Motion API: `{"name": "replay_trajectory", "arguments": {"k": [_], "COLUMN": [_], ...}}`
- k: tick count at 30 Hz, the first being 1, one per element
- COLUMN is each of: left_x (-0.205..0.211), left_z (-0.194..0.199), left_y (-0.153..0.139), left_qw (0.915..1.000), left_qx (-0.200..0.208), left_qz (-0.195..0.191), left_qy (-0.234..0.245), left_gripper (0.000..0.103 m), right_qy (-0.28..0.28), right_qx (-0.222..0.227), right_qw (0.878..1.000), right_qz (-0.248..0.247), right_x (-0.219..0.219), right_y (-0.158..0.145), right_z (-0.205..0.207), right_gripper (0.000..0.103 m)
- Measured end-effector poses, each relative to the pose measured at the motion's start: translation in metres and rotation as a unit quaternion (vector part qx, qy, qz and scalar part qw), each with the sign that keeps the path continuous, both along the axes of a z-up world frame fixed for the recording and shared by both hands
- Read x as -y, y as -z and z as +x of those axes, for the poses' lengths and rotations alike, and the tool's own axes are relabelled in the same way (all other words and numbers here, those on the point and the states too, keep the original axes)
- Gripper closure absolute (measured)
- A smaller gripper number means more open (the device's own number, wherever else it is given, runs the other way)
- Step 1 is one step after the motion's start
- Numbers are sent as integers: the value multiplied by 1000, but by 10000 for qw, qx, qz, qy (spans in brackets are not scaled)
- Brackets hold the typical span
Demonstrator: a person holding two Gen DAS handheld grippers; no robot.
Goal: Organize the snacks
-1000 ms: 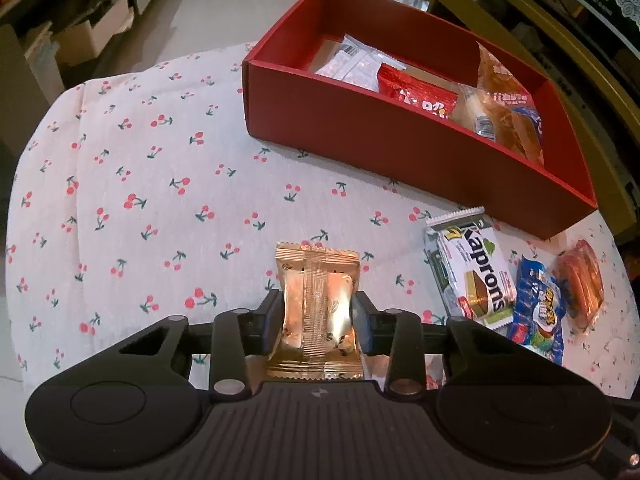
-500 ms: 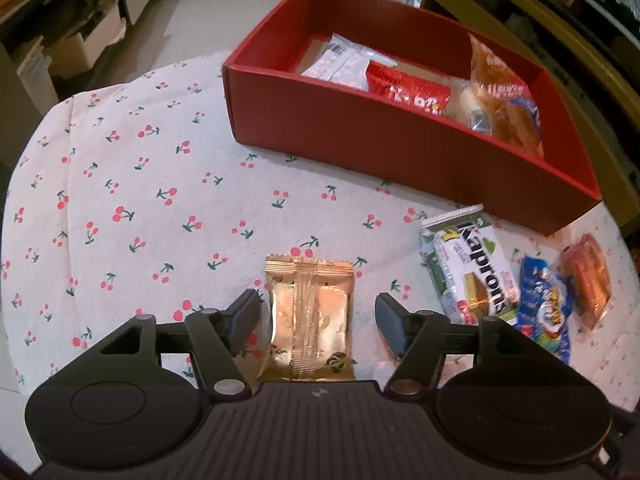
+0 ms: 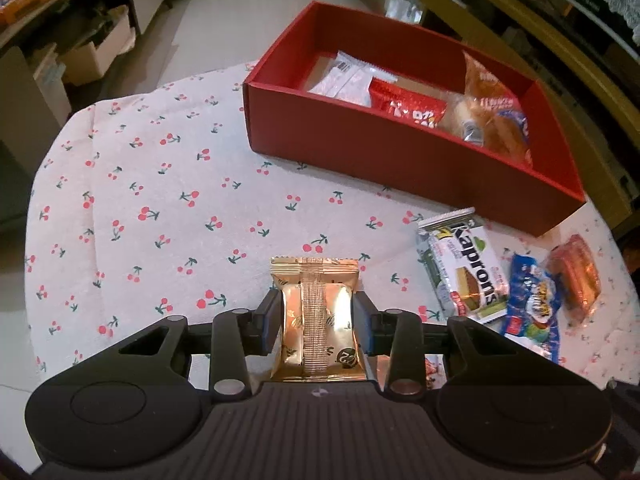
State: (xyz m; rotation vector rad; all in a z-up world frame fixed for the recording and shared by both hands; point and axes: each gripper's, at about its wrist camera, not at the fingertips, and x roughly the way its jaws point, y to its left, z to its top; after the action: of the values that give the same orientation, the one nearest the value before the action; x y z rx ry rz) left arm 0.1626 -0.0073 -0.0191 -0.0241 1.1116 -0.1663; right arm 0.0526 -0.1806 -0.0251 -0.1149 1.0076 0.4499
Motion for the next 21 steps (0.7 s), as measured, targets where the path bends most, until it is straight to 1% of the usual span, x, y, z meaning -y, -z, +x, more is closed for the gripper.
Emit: {"name": "replay_trajectory", "arguments": {"k": [8, 11, 14, 18, 21], "left_x": [6, 8, 11, 24, 35], "left_z": [-12, -19, -26, -28, -19], "left_y": [-9, -17, -30, -52, -64], "left_qw": [9999, 9997, 9997, 9993, 9981], "left_qx": [49, 86, 138, 347, 500], "left_qz": [-148, -206, -202, -59, -100], "left_qy": [39, -8, -43, 153, 349], "left_gripper": [57, 57, 57, 57, 57], "right_qy": [487, 608, 680, 838, 1026], "right_qx": [124, 119, 219, 482, 573], "right_qw": [9981, 9960, 9929, 9885, 9848], "right_qz": [352, 651, 952, 1160, 1277], "right_x": [20, 28, 36, 44, 50], "right_y": [-14, -24, -39, -58, -65], "right_z": [14, 18, 21, 25, 36], "right_gripper": [41, 42, 42, 42, 42]}}
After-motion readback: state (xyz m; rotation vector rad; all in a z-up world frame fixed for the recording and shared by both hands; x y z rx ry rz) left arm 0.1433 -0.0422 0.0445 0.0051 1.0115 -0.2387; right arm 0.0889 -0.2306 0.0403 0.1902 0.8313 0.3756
